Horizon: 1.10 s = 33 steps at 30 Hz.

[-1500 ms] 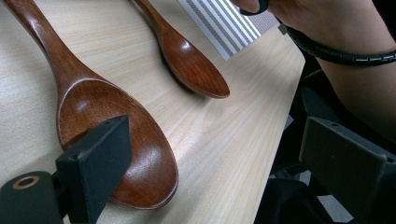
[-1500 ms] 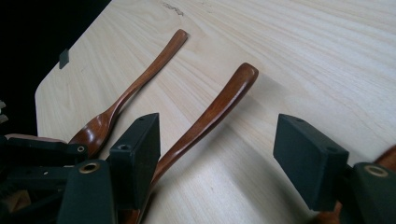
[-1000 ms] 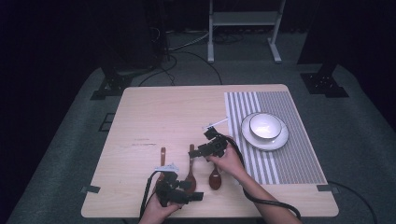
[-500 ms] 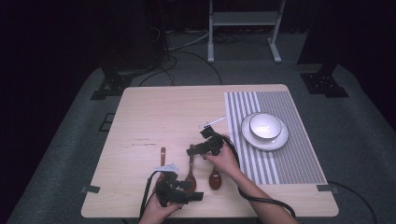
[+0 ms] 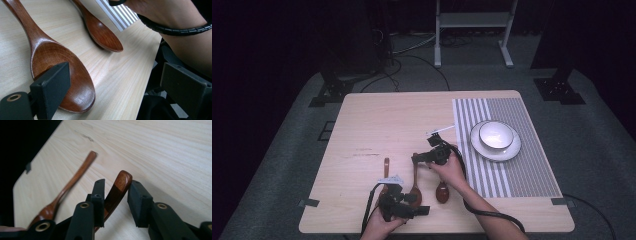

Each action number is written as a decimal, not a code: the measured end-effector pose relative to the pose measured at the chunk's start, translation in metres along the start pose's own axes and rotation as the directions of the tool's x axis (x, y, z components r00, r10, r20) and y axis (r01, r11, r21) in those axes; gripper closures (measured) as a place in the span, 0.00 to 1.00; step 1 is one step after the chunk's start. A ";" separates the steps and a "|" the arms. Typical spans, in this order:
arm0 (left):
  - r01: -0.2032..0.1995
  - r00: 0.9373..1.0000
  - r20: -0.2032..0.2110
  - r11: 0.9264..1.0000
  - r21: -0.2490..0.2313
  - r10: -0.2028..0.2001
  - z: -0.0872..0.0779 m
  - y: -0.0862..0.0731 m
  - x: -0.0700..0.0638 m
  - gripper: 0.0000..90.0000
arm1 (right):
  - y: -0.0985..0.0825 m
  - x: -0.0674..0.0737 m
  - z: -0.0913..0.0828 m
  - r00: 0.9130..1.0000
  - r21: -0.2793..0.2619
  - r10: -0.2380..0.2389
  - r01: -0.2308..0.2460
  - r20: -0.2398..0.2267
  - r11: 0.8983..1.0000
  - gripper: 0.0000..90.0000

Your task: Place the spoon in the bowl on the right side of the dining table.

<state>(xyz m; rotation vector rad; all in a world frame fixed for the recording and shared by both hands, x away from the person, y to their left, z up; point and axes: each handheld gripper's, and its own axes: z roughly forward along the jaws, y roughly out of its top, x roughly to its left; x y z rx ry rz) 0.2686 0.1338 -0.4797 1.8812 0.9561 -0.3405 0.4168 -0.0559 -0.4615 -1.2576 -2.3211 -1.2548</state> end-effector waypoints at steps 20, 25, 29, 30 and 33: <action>-0.033 0.999 -0.023 0.999 -0.027 0.032 -0.009 0.005 -0.006 0.09 | 0.002 -0.002 -0.028 0.973 -0.105 0.107 -0.131 -0.206 0.986 0.93; -0.031 0.999 -0.032 0.999 -0.039 0.030 -0.012 0.006 -0.006 0.09 | 0.003 -0.007 -0.042 0.977 -0.133 0.113 -0.138 -0.183 0.981 0.93; -0.027 0.999 -0.034 0.998 -0.048 0.025 -0.014 0.007 -0.005 0.09 | 0.002 -0.015 -0.055 0.974 -0.160 0.130 -0.160 -0.184 0.974 0.93; -0.025 0.999 -0.036 0.998 -0.050 0.023 -0.015 0.007 -0.005 0.09 | 0.001 -0.016 -0.058 0.974 -0.165 0.135 -0.166 -0.184 0.972 0.93; -0.014 0.999 -0.047 0.998 -0.053 0.011 -0.016 0.007 -0.004 0.09 | 0.001 -0.020 -0.067 0.975 -0.176 0.141 -0.172 -0.174 0.969 0.93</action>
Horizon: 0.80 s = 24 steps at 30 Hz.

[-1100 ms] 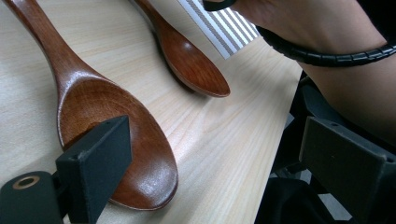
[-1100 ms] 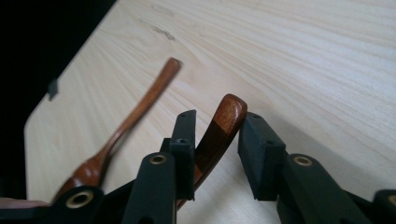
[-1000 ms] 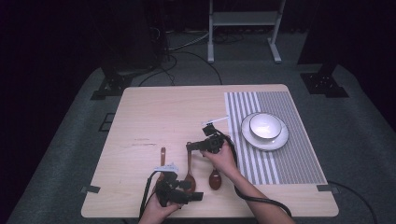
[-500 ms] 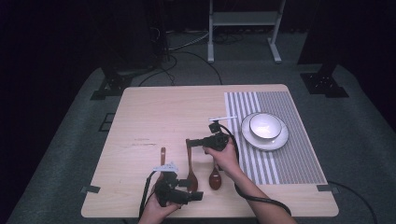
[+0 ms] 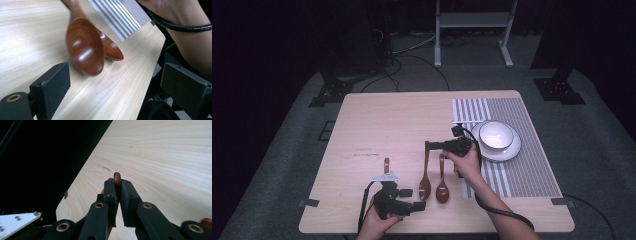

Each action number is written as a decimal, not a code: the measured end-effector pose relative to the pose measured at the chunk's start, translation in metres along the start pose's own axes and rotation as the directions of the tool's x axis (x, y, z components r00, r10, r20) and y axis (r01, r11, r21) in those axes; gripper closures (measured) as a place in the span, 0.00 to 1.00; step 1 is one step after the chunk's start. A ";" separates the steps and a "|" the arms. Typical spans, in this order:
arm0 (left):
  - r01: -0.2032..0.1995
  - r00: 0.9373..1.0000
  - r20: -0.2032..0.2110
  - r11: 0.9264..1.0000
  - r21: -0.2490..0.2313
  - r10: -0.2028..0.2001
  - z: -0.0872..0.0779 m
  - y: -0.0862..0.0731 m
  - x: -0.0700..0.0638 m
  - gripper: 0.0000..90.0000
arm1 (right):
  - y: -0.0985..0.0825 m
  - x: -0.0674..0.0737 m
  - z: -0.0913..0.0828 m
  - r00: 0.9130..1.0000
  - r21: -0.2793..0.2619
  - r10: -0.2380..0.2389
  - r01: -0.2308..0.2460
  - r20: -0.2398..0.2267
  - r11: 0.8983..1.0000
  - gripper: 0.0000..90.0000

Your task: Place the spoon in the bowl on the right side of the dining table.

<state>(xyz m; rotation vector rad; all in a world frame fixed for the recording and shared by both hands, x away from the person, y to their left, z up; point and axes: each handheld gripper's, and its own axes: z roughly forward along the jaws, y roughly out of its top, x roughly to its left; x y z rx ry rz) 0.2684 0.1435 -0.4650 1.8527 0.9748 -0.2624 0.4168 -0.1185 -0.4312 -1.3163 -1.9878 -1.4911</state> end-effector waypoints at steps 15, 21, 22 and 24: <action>0.006 1.000 -0.020 1.000 -0.013 -0.006 -0.004 0.000 0.003 0.09 | 0.011 -0.008 -0.040 0.999 -0.066 0.014 -0.011 0.038 0.998 0.93; 0.000 1.000 -0.025 1.000 -0.014 -0.001 -0.004 0.001 0.002 0.09 | 0.015 -0.009 -0.054 0.998 -0.074 0.014 -0.009 0.059 0.997 0.93; 0.001 1.000 -0.027 1.000 -0.012 -0.002 -0.004 0.001 0.002 0.09 | 0.016 -0.009 -0.056 0.998 -0.078 0.013 -0.008 0.061 0.997 0.93; 0.002 1.000 -0.028 1.000 -0.011 -0.002 -0.004 0.000 0.002 0.09 | 0.018 -0.010 -0.061 0.998 -0.087 0.014 -0.008 0.067 0.996 0.93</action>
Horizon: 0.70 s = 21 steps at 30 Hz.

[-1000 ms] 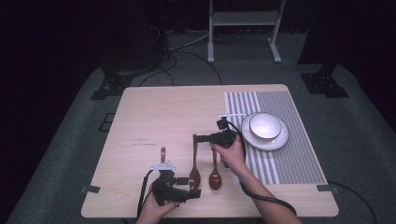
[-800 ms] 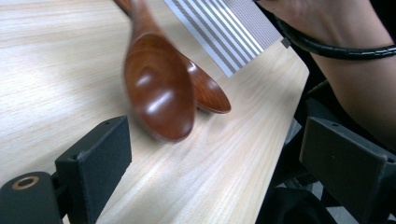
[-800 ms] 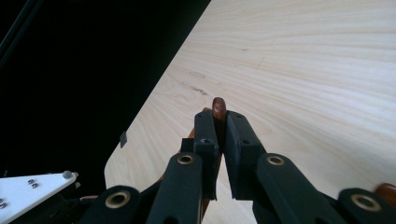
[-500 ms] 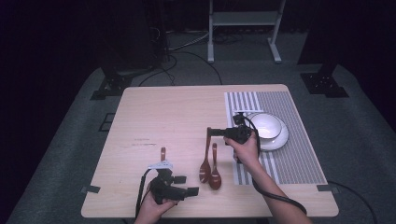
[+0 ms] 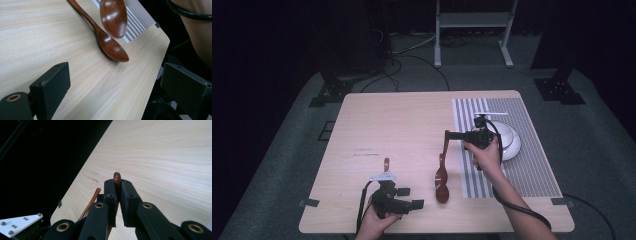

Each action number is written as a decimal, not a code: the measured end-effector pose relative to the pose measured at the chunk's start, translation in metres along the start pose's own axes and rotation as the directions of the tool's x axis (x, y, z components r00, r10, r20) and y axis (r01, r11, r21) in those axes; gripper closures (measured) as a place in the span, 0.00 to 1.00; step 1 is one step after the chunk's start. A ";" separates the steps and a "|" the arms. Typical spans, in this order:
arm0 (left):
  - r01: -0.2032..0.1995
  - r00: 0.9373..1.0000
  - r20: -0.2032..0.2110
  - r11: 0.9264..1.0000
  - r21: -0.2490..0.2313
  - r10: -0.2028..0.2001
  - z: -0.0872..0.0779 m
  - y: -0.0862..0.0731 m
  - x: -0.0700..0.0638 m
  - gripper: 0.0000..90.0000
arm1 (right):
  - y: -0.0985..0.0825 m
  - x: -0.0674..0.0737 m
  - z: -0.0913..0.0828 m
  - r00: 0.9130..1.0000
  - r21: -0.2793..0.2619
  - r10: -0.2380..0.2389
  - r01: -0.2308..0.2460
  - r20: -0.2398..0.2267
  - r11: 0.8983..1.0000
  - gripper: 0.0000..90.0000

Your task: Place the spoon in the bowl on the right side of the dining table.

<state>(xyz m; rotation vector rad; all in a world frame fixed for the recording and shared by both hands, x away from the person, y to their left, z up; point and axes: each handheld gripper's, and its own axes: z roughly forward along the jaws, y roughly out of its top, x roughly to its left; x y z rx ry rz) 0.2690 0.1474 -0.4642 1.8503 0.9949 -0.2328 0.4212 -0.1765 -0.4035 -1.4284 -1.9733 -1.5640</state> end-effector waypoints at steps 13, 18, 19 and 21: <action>-0.003 1.000 0.001 1.000 0.004 0.003 0.000 0.000 0.000 0.09 | 0.016 -0.013 -0.038 0.999 -0.073 0.040 -0.038 0.032 0.997 0.93; -0.001 1.000 0.003 1.000 0.002 0.001 0.000 0.000 0.001 0.09 | 0.022 -0.018 -0.052 0.997 -0.104 0.054 -0.048 0.053 0.993 0.93; 0.000 1.000 0.004 1.000 0.003 0.000 0.000 0.000 0.001 0.09 | 0.023 -0.019 -0.055 0.997 -0.111 0.058 -0.051 0.057 0.992 0.93; -0.002 1.000 0.005 1.000 0.005 0.001 0.000 0.000 0.000 0.09 | 0.024 -0.022 -0.060 0.996 -0.127 0.067 -0.058 0.065 0.990 0.93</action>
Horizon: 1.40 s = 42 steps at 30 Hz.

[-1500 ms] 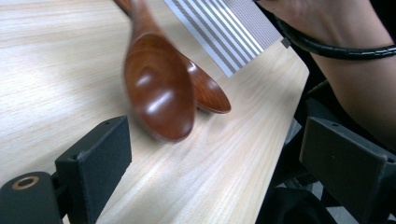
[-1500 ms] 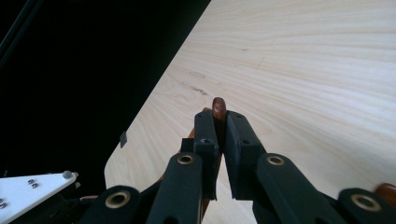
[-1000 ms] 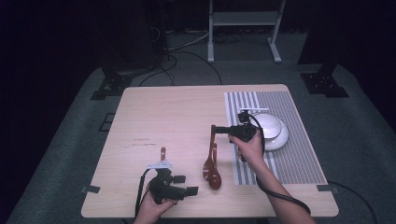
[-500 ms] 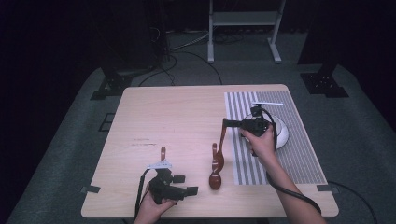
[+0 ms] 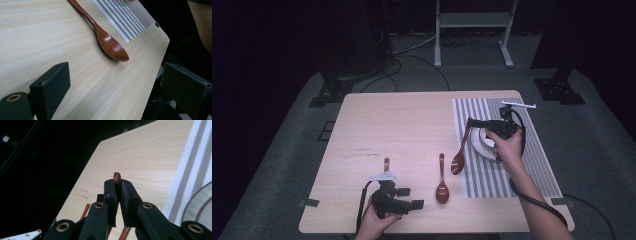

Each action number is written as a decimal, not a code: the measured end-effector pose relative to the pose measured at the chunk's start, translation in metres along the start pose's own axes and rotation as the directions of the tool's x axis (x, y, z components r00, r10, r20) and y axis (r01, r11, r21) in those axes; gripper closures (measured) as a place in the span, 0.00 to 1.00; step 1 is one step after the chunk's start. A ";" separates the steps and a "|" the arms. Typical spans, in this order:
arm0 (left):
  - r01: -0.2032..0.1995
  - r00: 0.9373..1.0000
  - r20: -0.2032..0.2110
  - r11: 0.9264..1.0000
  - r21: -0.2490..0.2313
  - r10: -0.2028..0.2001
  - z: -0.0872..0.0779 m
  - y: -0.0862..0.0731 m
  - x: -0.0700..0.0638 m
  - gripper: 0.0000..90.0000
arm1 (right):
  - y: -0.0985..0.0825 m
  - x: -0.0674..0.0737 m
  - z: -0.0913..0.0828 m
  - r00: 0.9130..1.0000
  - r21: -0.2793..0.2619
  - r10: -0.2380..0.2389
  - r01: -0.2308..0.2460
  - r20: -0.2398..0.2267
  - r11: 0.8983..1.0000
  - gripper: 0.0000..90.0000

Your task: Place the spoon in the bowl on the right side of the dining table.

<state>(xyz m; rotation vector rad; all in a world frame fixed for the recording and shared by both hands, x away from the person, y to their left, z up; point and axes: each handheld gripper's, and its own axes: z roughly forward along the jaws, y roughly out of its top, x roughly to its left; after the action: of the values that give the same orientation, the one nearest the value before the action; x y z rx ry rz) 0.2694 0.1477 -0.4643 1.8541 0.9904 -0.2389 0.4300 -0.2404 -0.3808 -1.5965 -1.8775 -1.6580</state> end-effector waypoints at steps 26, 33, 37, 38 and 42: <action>0.002 1.000 0.000 1.000 -0.003 -0.002 0.001 0.000 0.000 0.09 | 0.023 -0.037 -0.041 0.989 -0.152 0.098 -0.080 0.114 0.985 0.93; -0.002 1.000 0.000 1.000 0.001 0.002 0.001 0.000 0.000 0.09 | 0.030 -0.045 -0.051 0.982 -0.196 0.130 -0.103 0.134 0.975 0.93; -0.004 1.000 -0.002 1.000 -0.007 0.004 0.000 0.000 -0.001 0.09 | 0.033 -0.049 -0.057 0.979 -0.221 0.143 -0.109 0.145 0.969 0.93; -0.003 1.000 -0.002 1.000 -0.008 0.003 0.000 0.000 -0.001 0.09 | 0.034 -0.051 -0.059 0.978 -0.226 0.147 -0.111 0.147 0.968 0.93; -0.004 1.000 -0.001 1.000 -0.005 0.004 0.000 0.000 -0.001 0.09 | 0.035 -0.056 -0.063 0.973 -0.244 0.167 -0.125 0.161 0.962 0.93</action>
<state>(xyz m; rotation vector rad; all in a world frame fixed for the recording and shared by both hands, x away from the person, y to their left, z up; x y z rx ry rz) 0.2688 0.1472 -0.4639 1.8522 0.9868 -0.2330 0.4492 -0.3300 -0.3757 -1.9875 -1.6401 -1.7757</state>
